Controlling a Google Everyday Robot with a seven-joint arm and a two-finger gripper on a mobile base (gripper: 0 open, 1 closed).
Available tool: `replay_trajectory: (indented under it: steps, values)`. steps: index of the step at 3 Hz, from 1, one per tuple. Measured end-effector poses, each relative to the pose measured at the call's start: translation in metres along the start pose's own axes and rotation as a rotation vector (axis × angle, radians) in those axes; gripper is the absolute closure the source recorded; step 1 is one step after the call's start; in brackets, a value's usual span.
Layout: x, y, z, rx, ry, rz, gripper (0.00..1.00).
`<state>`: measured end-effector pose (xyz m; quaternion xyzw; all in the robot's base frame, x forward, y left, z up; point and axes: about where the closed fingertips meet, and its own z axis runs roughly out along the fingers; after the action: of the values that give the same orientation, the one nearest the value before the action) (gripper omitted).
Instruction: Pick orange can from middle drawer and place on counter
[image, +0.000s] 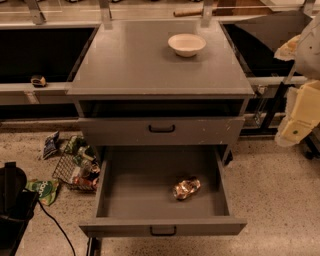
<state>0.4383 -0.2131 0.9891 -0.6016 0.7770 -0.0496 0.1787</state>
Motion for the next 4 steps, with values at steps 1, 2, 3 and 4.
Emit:
replay_trajectory:
  steps: [1,2,3,4]
  values:
    - [0.0,0.0,0.0,0.0,0.0,0.0,0.0]
    - [-0.005,0.001,0.02,-0.01,-0.037,-0.039,0.0]
    - [-0.016,0.008,0.054,-0.048,-0.111,-0.103,0.0]
    - [-0.03,0.02,0.088,-0.096,-0.177,-0.162,0.0]
